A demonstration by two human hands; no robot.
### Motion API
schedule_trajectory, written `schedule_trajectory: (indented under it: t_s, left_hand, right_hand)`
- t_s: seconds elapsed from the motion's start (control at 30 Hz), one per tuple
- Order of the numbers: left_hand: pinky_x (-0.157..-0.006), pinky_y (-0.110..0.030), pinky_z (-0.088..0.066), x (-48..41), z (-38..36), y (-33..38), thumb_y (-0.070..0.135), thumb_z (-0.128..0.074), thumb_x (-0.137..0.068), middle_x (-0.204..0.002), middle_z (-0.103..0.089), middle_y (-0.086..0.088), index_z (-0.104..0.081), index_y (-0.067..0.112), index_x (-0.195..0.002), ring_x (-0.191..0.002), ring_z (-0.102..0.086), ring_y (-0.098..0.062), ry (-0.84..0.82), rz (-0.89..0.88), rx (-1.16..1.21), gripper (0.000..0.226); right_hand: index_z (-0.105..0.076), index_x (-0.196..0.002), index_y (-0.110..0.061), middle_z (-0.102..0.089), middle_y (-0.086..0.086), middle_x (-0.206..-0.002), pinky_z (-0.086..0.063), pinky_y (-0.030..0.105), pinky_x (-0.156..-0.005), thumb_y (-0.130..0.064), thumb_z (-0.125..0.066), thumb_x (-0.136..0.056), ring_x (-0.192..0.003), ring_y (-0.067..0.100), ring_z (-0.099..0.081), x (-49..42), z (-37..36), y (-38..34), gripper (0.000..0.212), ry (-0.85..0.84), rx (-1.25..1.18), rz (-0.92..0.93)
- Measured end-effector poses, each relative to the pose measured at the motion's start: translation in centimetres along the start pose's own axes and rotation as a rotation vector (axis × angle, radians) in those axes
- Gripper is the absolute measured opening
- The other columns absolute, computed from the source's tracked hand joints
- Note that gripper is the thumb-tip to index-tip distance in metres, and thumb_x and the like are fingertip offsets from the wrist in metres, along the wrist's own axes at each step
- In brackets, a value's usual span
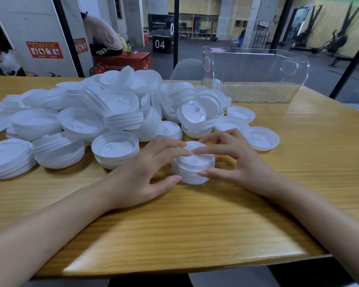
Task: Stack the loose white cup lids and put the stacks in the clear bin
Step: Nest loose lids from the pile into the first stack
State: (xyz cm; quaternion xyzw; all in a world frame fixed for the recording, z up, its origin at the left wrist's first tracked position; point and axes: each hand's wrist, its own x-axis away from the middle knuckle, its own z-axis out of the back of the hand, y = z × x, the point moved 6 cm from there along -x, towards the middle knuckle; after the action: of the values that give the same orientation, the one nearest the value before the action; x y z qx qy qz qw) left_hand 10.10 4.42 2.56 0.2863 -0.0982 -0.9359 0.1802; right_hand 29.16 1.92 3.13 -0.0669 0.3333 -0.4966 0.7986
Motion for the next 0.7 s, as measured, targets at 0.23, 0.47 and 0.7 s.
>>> schedule_trajectory:
  t_s: [0.23, 0.47, 0.7]
  left_hand:
    - [-0.109, -0.017, -0.028, 0.1, -0.2, -0.4, 0.037, -0.054, -0.095, -0.142, -0.047, 0.009, -0.055, 0.025, -0.13, -0.133, -0.043, -0.013, -0.024, 0.026, 0.019, 0.037]
    - [-0.108, -0.018, -0.03, 0.1, -0.1, -0.3, 0.038, -0.055, -0.094, -0.141, -0.047, 0.011, -0.054, 0.027, -0.13, -0.132, -0.043, -0.011, -0.023, 0.027, 0.023, 0.037]
    - [-0.108, -0.016, -0.028, 0.1, -0.1, -0.3, 0.038, -0.055, -0.094, -0.141, -0.046, 0.012, -0.054, 0.028, -0.13, -0.132, -0.042, -0.01, -0.026, 0.03, 0.026, 0.037]
  right_hand:
    - [-0.072, -0.111, -0.03, -0.063, -0.008, -0.115, -0.037, 0.039, -0.097, -0.045, -0.071, -0.085, -0.113, 0.024, -0.044, 0.8, 3.8, 3.2, 0.03, 0.277, 0.215, -0.223]
    - [-0.06, -0.122, -0.026, -0.067, -0.005, -0.114, -0.028, 0.041, -0.09, -0.041, -0.062, -0.092, -0.116, 0.027, -0.045, 1.7, 4.8, 5.7, 0.033, 0.13, 0.658, -0.528]
    - [-0.06, -0.126, -0.027, -0.062, 0.0, -0.117, -0.032, 0.042, -0.088, -0.027, -0.064, -0.092, -0.114, 0.03, -0.047, 1.4, 4.9, 5.1, 0.034, 0.169, 0.61, -0.463]
